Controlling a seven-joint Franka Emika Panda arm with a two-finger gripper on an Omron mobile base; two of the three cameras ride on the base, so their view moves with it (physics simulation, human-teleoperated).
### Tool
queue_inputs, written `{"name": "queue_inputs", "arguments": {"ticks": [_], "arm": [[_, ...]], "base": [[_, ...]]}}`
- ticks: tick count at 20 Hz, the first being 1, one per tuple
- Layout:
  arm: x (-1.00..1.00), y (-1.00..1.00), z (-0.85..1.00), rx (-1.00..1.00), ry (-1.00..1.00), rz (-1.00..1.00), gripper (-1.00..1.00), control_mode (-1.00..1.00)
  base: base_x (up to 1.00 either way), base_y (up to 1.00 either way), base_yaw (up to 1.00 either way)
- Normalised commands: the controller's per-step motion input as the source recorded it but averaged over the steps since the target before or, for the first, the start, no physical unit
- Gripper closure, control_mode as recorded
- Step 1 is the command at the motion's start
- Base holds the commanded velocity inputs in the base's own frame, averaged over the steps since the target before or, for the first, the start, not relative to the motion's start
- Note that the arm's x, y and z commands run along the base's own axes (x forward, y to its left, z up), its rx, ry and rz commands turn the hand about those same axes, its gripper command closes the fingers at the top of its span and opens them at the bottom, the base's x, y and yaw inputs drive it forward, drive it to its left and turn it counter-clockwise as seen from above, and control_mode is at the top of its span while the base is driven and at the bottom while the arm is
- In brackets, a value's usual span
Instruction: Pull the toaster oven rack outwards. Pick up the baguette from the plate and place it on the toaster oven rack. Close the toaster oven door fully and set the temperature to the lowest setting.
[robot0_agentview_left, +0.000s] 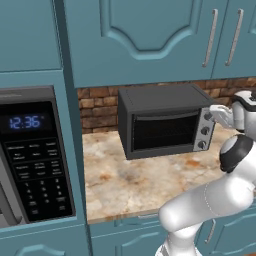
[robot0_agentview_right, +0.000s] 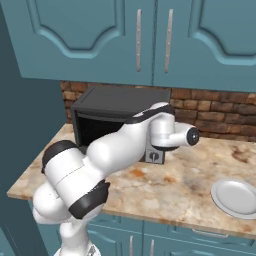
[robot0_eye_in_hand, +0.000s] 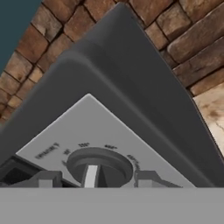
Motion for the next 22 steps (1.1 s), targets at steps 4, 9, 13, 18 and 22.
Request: {"name": "queue_inputs", "arguments": {"ticks": [4,9,13,18,22], "arm": [[0.16,0.00,0.11,-0.13,-0.01,0.00,1.00,-1.00],[0.28,0.00,0.00,-0.16,-0.11,0.01,1.00,-1.00],[0.28,0.00,0.01,-0.23,-0.21,0.03,1.00,-1.00],[0.32,0.01,0.09,-0.32,-0.24,0.05,1.00,-1.00],[0.42,0.00,0.15,-0.45,-0.20,0.08,1.00,-1.00]], "base": [[0.00,0.00,0.00],[0.00,0.00,0.00],[0.00,0.00,0.00],[0.00,0.00,0.00],[0.00,0.00,0.00]]}}
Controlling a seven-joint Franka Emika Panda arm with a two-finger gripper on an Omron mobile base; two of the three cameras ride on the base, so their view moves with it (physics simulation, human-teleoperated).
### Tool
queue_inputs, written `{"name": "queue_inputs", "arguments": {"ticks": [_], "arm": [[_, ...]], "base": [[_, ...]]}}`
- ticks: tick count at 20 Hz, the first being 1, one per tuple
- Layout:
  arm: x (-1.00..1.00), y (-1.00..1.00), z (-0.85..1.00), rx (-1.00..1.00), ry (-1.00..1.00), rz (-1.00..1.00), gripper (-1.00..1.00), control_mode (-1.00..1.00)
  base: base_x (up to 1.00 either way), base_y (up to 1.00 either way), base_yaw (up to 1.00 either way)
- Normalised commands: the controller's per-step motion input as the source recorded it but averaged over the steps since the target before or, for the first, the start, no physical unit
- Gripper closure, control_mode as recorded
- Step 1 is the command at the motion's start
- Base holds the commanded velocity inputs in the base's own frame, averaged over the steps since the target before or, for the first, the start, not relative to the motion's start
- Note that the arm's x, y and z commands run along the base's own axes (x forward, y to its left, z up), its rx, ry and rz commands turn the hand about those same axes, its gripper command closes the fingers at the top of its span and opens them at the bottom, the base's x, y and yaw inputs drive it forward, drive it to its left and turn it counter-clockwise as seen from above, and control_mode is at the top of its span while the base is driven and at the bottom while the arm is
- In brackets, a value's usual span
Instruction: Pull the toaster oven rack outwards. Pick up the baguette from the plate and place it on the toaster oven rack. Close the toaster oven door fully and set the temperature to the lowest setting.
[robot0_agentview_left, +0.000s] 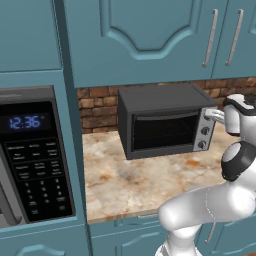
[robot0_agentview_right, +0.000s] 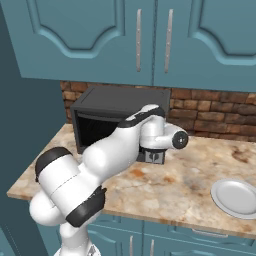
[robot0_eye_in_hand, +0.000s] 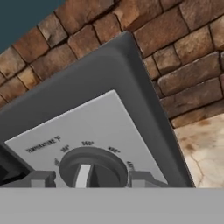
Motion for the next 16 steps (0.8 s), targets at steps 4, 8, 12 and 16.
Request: {"name": "queue_inputs", "arguments": {"ticks": [4,8,12,16], "arm": [[0.38,0.01,0.03,-0.60,-0.21,0.10,1.00,-1.00],[0.36,0.03,0.00,-0.73,-0.24,0.19,1.00,-1.00],[0.32,0.04,-0.01,-0.78,-0.29,0.24,1.00,-1.00],[0.17,0.23,-0.21,-0.78,-0.51,0.21,1.00,-1.00]], "base": [[0.00,0.00,0.00],[0.00,0.00,0.00],[0.00,0.00,0.00],[0.00,0.00,0.00]]}}
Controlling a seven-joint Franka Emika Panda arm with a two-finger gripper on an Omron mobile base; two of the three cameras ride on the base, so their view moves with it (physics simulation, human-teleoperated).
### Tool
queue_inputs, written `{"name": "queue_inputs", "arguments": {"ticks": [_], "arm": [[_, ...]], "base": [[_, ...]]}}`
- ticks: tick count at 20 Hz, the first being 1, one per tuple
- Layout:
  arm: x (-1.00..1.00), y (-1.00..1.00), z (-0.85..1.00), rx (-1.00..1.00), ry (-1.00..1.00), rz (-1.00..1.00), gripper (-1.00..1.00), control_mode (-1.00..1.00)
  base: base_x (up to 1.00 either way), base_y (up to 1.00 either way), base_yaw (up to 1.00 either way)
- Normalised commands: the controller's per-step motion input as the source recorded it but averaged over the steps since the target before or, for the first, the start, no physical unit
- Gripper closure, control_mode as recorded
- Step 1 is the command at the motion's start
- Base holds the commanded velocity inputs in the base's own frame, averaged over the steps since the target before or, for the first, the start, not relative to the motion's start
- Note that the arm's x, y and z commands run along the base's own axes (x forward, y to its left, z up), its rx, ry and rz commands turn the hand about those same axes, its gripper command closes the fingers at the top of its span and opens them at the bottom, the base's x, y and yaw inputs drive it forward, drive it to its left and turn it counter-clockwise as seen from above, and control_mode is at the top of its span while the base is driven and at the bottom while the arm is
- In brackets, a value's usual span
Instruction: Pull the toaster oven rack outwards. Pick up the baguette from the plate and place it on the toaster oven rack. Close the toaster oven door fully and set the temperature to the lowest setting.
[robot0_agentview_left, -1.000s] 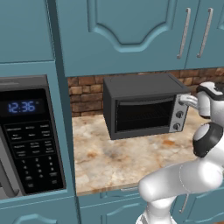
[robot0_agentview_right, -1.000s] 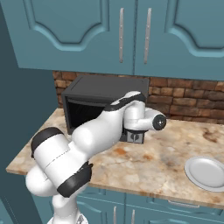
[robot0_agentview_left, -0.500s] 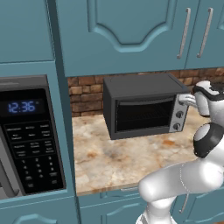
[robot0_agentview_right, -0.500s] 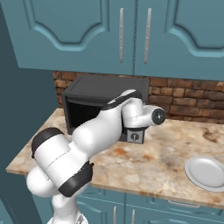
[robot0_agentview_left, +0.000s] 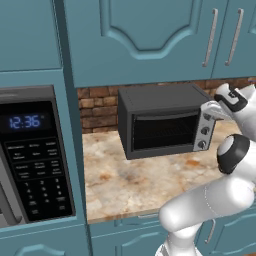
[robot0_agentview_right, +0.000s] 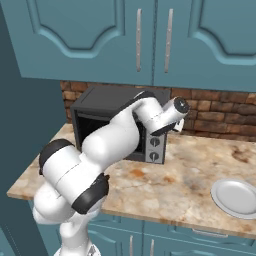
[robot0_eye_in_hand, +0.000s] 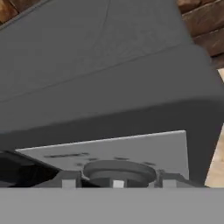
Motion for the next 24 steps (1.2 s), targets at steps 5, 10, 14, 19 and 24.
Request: {"name": "queue_inputs", "arguments": {"ticks": [5,10,14,19,24], "arm": [[0.13,0.35,-0.42,-0.75,-0.67,0.17,1.00,-1.00],[0.12,0.50,-0.47,-0.72,-0.85,0.16,1.00,-1.00],[0.01,0.47,-0.56,-0.65,-1.00,0.18,1.00,-1.00],[0.00,0.32,-0.31,-0.47,-1.00,0.10,1.00,-1.00],[0.00,0.28,-0.11,-0.29,-1.00,0.01,1.00,-1.00]], "base": [[0.00,0.00,0.00],[0.00,0.00,0.00],[0.00,0.00,0.00],[0.00,0.00,0.00],[0.00,0.00,0.00]]}}
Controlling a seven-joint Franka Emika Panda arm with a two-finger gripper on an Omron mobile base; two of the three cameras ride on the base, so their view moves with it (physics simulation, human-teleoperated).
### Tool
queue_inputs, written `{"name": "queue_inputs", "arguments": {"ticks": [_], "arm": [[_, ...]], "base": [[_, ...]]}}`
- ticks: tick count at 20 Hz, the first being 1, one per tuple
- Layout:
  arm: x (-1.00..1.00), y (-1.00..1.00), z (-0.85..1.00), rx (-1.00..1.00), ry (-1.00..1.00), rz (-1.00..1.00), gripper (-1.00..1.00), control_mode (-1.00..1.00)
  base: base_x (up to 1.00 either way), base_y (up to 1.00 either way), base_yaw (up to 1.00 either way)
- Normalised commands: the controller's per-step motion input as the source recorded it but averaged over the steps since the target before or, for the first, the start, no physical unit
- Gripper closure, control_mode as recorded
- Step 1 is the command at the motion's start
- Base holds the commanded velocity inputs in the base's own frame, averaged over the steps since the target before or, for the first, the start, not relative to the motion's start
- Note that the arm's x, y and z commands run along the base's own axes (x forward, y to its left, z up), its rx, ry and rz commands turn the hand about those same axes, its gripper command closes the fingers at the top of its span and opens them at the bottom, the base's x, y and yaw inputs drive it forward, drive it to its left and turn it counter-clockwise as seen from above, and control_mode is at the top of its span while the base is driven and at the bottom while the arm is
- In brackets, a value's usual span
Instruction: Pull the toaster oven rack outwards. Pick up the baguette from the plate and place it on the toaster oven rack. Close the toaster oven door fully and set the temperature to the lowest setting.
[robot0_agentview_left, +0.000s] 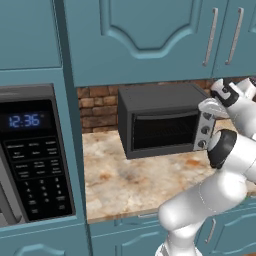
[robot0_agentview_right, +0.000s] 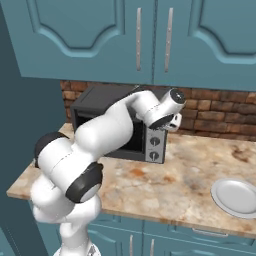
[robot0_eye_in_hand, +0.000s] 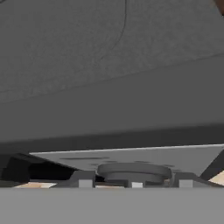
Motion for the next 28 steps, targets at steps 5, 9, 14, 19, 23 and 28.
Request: {"name": "queue_inputs", "arguments": {"ticks": [5,9,14,19,23,28], "arm": [[0.00,0.36,-0.09,-0.28,-1.00,0.04,1.00,-1.00],[0.12,0.47,-0.20,-0.37,-1.00,0.08,1.00,-1.00],[0.24,0.41,-0.36,-0.53,-1.00,0.15,1.00,-1.00],[0.28,0.22,-0.44,-0.61,-1.00,0.21,1.00,-1.00],[0.29,0.13,-0.46,-0.66,-1.00,0.25,1.00,-1.00],[0.26,0.06,-0.42,-0.74,-0.94,0.32,1.00,-1.00]], "base": [[0.00,0.00,0.00],[0.00,0.00,0.00],[0.00,0.00,0.00],[0.00,0.00,0.00],[0.00,0.00,0.00],[0.00,0.00,0.00]]}}
